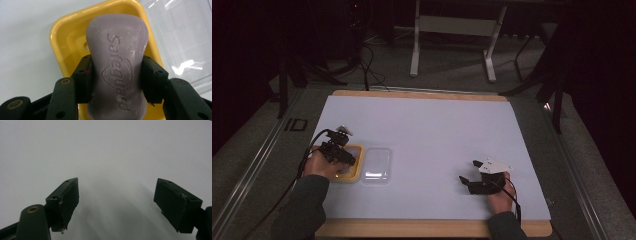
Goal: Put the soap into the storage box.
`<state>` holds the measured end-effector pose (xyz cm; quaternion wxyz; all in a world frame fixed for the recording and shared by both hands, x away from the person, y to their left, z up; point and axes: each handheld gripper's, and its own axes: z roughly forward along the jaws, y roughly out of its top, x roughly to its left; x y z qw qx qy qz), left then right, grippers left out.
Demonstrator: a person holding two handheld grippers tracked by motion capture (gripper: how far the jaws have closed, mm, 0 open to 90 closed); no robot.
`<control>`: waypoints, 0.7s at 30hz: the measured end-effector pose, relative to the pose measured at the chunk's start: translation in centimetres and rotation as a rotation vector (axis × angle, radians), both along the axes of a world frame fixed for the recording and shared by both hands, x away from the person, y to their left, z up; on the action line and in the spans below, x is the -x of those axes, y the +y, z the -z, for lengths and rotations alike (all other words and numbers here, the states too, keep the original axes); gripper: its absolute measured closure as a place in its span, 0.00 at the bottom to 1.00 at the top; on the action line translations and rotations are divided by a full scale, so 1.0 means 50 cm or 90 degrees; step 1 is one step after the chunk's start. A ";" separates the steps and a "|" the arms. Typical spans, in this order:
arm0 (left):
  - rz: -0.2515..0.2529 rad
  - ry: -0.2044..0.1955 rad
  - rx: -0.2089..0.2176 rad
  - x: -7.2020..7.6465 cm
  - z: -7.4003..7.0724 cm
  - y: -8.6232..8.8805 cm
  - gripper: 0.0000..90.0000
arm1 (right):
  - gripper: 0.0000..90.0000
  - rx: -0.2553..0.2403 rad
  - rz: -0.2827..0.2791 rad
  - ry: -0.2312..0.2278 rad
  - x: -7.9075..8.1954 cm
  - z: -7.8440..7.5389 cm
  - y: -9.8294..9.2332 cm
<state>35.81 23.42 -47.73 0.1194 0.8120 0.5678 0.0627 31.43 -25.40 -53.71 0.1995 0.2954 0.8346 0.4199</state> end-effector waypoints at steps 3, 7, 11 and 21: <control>-0.001 0.003 -0.001 0.002 0.005 0.003 0.55 | 0.22 0.001 0.000 0.000 0.000 0.000 0.000; -0.007 0.012 -0.001 0.005 0.017 0.006 0.55 | 0.22 0.003 0.000 0.000 0.000 0.000 0.000; -0.012 0.012 -0.008 0.005 0.023 0.003 0.55 | 0.22 0.003 0.000 0.000 0.000 0.000 0.000; -0.020 0.006 -0.018 0.005 0.027 -0.003 0.53 | 0.22 0.003 0.000 0.000 0.001 0.000 0.001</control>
